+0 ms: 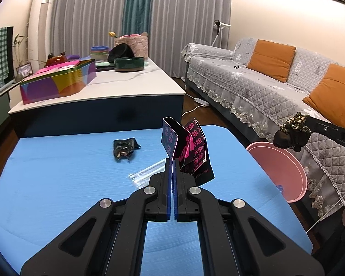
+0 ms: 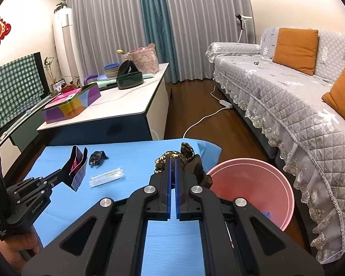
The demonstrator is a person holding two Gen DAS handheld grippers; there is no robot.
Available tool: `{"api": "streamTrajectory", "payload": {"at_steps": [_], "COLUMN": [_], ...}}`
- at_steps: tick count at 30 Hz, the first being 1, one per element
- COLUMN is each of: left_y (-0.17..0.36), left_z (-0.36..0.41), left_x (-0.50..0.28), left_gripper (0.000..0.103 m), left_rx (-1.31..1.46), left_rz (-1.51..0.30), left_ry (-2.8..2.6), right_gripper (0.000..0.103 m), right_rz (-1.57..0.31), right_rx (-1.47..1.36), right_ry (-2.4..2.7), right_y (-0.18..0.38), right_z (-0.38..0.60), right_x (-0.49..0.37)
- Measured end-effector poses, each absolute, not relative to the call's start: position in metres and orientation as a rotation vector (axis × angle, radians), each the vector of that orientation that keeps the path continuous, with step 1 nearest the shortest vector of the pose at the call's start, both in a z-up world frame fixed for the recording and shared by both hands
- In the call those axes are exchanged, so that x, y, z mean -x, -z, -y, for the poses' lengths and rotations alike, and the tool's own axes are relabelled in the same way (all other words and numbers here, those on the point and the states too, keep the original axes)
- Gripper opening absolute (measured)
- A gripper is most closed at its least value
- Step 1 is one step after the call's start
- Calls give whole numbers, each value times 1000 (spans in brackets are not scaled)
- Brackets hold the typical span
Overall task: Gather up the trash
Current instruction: 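Carry both items toward the pink basin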
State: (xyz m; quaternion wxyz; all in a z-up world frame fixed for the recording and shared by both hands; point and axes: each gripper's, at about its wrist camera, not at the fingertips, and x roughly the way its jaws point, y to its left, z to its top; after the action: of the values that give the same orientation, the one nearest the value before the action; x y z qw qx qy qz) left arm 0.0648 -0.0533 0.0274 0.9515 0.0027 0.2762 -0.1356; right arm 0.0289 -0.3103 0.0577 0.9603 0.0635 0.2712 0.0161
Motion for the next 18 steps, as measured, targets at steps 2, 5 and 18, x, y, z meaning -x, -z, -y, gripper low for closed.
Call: {"api": "streamTrajectory", "payload": {"at_steps": [2,5,18], "left_y": [-26,-24,-19], "left_z": [58,63,94], "left_x": [-65,-66,-69], "left_gripper": [1,1,1], "left_rx": [-10,-15,-37], "left_rz": [-563,-566,-579], "left_ry": [283,291,347], "right_gripper": [3,3,3], "right_rz": [-549,-544,-523], "right_rx": [-132,-127,-145], "right_ry": [-25,-11,66], "right_y": [-57,-57,-61], "right_z": [314,319,352], "right_x": [-28,-28,-25]}}
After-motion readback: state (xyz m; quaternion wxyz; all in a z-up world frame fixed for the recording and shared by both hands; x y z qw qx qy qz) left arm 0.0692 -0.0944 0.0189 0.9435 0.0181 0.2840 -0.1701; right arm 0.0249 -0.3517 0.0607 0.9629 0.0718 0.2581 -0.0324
